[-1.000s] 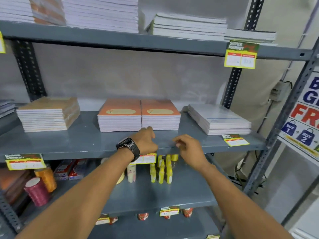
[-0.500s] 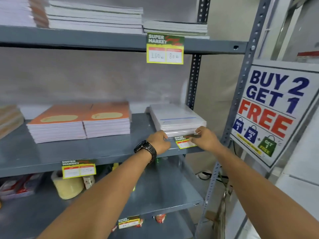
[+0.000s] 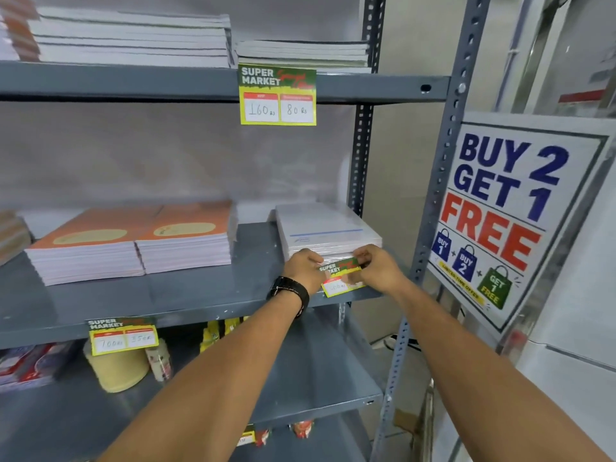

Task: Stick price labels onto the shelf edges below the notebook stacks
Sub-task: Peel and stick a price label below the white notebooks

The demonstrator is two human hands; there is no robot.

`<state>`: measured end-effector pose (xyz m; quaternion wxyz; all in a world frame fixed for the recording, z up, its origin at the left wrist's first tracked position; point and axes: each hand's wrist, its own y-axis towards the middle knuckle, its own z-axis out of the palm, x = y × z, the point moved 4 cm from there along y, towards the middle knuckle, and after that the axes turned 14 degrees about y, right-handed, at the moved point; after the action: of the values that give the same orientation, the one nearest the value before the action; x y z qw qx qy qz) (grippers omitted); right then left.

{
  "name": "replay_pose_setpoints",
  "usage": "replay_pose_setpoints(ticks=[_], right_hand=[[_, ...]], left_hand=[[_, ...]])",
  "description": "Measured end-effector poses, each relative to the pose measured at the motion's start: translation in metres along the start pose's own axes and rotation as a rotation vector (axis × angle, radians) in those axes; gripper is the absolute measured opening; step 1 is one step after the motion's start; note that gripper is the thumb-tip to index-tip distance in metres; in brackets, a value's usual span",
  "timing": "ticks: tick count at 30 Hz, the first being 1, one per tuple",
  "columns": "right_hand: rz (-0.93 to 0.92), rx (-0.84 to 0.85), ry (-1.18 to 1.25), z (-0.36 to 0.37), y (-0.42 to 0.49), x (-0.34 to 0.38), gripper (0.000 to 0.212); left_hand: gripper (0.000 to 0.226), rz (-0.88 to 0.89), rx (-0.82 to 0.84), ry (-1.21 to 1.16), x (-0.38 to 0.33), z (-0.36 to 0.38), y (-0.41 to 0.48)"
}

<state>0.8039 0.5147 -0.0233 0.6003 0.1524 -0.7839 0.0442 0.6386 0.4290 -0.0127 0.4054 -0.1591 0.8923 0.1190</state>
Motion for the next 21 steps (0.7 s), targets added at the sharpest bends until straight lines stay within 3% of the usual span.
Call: replay_pose_setpoints(ticks=[5, 10, 13, 18, 21], right_hand=[[-0.102, 0.078, 0.018, -0.007, -0.011, 0.011, 0.032], [-0.178, 0.172, -0.083, -0.009, -0.036, 0.016, 0.004], [-0.203, 0.194, -0.148, -0.007, -0.046, 0.008, 0.004], [-0.183, 0.131, -0.087, -0.007, -0.059, -0.006, 0.018], [-0.179, 0.115, -0.108, -0.003, -0.061, -0.012, 0.015]], left_hand=[[0.021, 0.095, -0.007, -0.055, -0.007, 0.001, -0.005], [0.02, 0.221, 0.034, 0.076, -0.001, 0.006, -0.021], [0.008, 0.266, 0.037, 0.163, -0.001, 0.008, -0.03], [0.006, 0.289, -0.027, 0.305, -0.005, 0.014, -0.039], [0.008, 0.287, -0.073, 0.402, -0.002, 0.017, -0.041]])
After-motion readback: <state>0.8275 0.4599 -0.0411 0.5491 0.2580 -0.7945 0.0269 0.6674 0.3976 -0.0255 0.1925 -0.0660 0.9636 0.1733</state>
